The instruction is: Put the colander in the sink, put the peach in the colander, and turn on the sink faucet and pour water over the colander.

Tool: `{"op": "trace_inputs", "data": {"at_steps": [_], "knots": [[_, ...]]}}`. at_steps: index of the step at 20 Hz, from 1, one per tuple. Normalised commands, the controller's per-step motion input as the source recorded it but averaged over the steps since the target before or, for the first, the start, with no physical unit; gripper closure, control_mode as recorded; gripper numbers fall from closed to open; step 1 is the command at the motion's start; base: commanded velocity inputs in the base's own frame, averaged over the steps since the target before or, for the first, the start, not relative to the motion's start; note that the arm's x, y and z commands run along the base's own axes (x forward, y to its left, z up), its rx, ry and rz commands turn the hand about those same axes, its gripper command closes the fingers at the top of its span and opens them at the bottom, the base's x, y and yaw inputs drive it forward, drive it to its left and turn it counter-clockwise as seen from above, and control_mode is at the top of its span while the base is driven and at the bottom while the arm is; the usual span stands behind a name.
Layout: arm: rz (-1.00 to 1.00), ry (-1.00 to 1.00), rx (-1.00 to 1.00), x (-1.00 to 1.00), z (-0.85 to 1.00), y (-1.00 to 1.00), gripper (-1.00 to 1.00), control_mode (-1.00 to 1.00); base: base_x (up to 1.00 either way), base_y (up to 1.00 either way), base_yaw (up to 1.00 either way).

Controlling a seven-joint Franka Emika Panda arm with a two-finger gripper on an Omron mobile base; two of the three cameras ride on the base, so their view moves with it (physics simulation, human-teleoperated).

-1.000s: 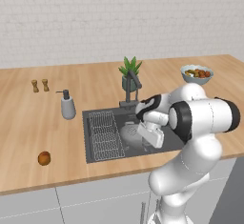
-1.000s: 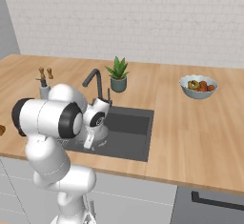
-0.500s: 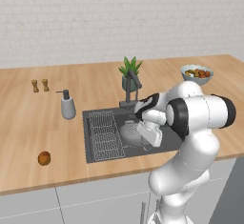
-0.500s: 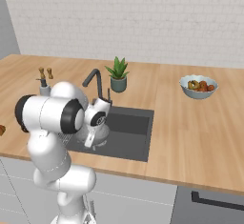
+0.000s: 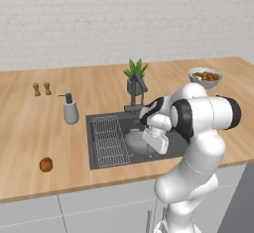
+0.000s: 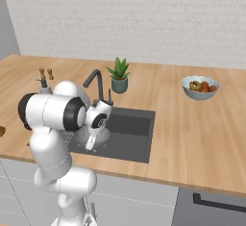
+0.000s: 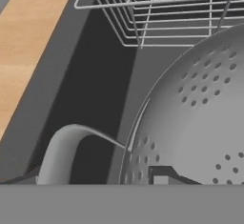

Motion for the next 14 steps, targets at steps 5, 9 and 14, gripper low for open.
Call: {"op": "trace_inputs", "data": {"at_steps": [5, 9, 14], "knots": [[0.0, 0.01, 0.0, 0.04, 0.0, 0.04, 1.0, -1.0, 0.0, 0.0, 0.0], [0.0, 0.0, 0.0, 0.1, -0.01, 0.12, 1.0, -1.0, 0.0, 0.0, 0.0], [0.0, 0.01, 0.0, 0.11, -0.05, 0.21, 1.0, -1.0, 0.0, 0.0, 0.0]]}}
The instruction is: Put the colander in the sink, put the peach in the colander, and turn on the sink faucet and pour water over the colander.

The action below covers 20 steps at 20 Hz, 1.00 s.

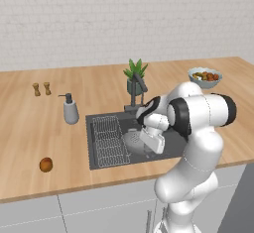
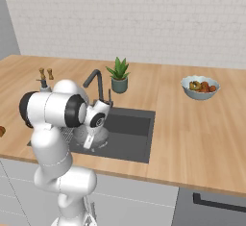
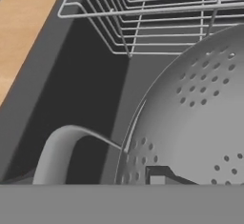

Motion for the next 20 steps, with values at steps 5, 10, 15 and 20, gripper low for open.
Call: {"op": "trace_inputs", "data": {"at_steps": [5, 10, 15, 20], "knots": [[0.0, 0.02, 0.0, 0.06, -0.04, 0.16, -1.0, -1.0, 0.0, 0.0, 0.0], [0.0, 0.0, 0.0, 0.0, 0.0, 0.0, -1.0, -1.0, 0.0, 0.0, 0.0], [0.0, 0.0, 0.0, 0.0, 0.01, 0.0, -1.0, -1.0, 0.0, 0.0, 0.0], [0.0, -0.01, 0.0, 0.0, 0.41, 0.0, -1.0, -1.0, 0.0, 0.0, 0.0]]}}
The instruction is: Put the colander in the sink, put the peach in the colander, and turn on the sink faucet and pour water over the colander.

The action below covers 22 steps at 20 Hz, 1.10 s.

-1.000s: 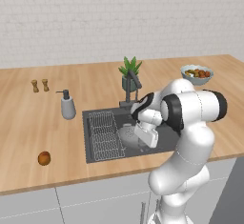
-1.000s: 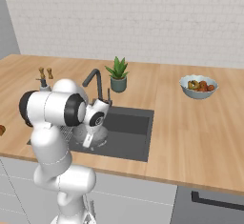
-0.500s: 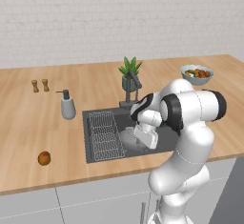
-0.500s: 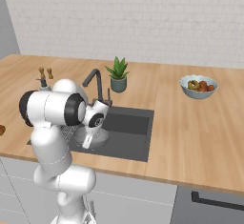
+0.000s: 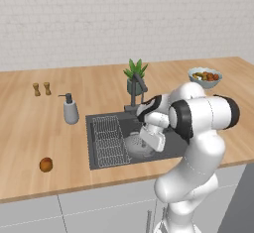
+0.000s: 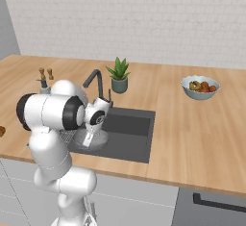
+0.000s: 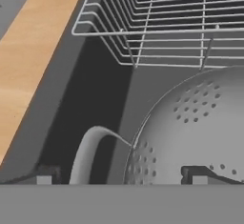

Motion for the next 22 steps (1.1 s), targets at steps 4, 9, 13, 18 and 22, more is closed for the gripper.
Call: {"op": "trace_inputs", "data": {"at_steps": [4, 9, 13, 18, 22], "knots": [[0.0, -0.02, 0.0, -0.05, 0.71, 0.0, -1.0, -1.0, 0.0, 0.0, 0.0], [-0.04, 0.0, -0.01, -0.33, 0.71, 0.0, -1.0, -1.0, 0.0, 0.0, 0.0], [-0.2, 0.0, -0.02, -0.76, 0.65, 0.0, -1.0, -1.0, 0.0, 0.0, 0.0], [-0.32, 0.0, -0.03, -0.9, 0.5, 0.0, -1.0, -1.0, 0.0, 0.0, 0.0], [-0.38, 0.0, -0.08, -0.84, 0.48, 0.19, -1.0, -1.0, 0.0, 0.0, 0.0]]}}
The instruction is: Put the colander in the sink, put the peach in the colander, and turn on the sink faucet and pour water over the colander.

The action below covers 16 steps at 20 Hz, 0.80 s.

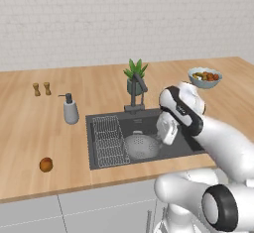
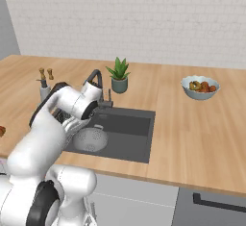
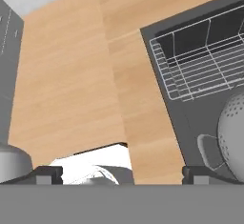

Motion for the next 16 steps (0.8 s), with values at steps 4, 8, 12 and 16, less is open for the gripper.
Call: {"op": "trace_inputs", "data": {"at_steps": [4, 8, 12, 16], "knots": [[-0.4, 0.0, -0.11, -0.71, 0.64, 0.41, -1.0, -1.0, 0.0, 0.0, 0.0], [-0.4, 0.0, -0.12, -0.66, 0.7, 0.68, -1.0, -1.0, 0.0, 0.0, 0.0], [-0.33, 0.0, -0.1, -0.38, 0.78, 0.8, -1.0, -1.0, 0.0, 0.0, 0.0], [-0.28, 0.0, -0.09, -0.12, 0.62, 0.85, -1.0, -1.0, 0.0, 0.0, 0.0]]}}
